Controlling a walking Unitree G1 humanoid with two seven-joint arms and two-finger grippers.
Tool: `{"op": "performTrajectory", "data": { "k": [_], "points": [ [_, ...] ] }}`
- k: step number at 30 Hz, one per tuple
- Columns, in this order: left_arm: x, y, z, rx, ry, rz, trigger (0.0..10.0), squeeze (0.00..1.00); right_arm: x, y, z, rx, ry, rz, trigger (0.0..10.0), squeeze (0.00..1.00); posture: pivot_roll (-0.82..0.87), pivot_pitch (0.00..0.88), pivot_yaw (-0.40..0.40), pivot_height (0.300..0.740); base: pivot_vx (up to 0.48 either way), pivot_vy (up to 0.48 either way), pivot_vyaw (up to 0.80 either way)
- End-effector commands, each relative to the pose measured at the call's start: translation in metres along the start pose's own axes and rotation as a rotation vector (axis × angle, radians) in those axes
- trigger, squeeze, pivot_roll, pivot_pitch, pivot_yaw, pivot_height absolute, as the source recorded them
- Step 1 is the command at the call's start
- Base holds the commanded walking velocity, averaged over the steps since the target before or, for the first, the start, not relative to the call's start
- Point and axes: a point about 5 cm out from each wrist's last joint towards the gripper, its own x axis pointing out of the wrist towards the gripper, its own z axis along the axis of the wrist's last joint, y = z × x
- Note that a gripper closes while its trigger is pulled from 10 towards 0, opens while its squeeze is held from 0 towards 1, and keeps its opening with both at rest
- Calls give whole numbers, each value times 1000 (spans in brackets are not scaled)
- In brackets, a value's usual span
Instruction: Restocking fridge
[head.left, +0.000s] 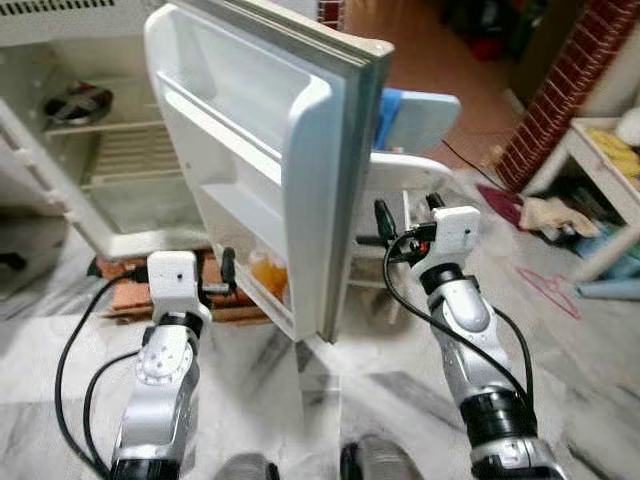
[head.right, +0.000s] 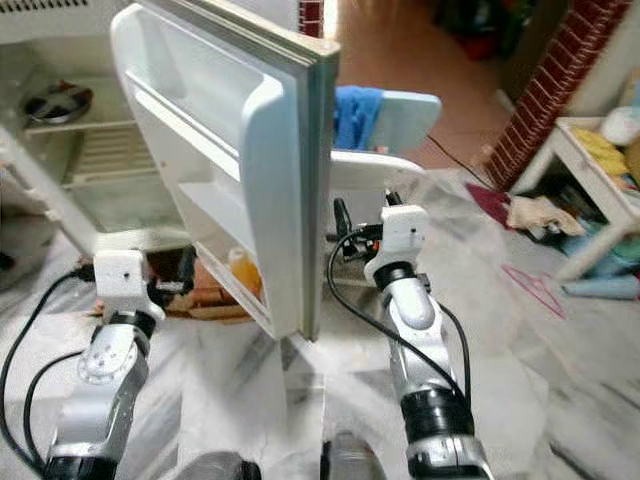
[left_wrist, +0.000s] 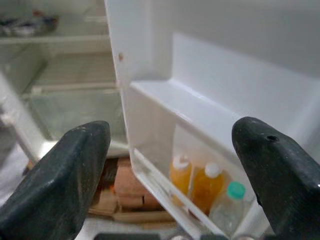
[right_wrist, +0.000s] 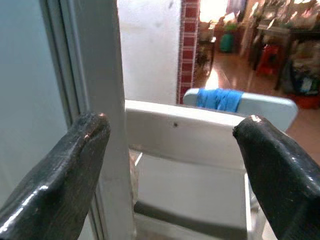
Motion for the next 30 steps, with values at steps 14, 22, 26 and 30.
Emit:
{"op": "performTrajectory", "data": {
  "k": [14, 22, 26, 30],
  "points": [
    [-26, 30, -22, 43, 147, 62, 10000, 0, 42, 13, 22, 14, -54, 59, 10000, 0, 38, 67, -38, 740, 0, 0, 66],
    [-44, 48, -30, 50, 185, 111, 10000, 0, 33, 70, 60, 385, -155, 570, 10000, 0, 64, 74, -41, 740, 0, 0, 0],
    [-58, 59, -40, 45, 225, 145, 10000, 0, 9, 88, 69, 456, -145, 817, 10000, 0, 63, 83, -34, 740, 0, 0, 0],
    [-68, 69, -46, 57, 241, 179, 10000, 0, 0, 73, 44, 399, -53, 765, 10000, 0, 69, 88, -31, 740, 0, 0, 0]
  ]
}}
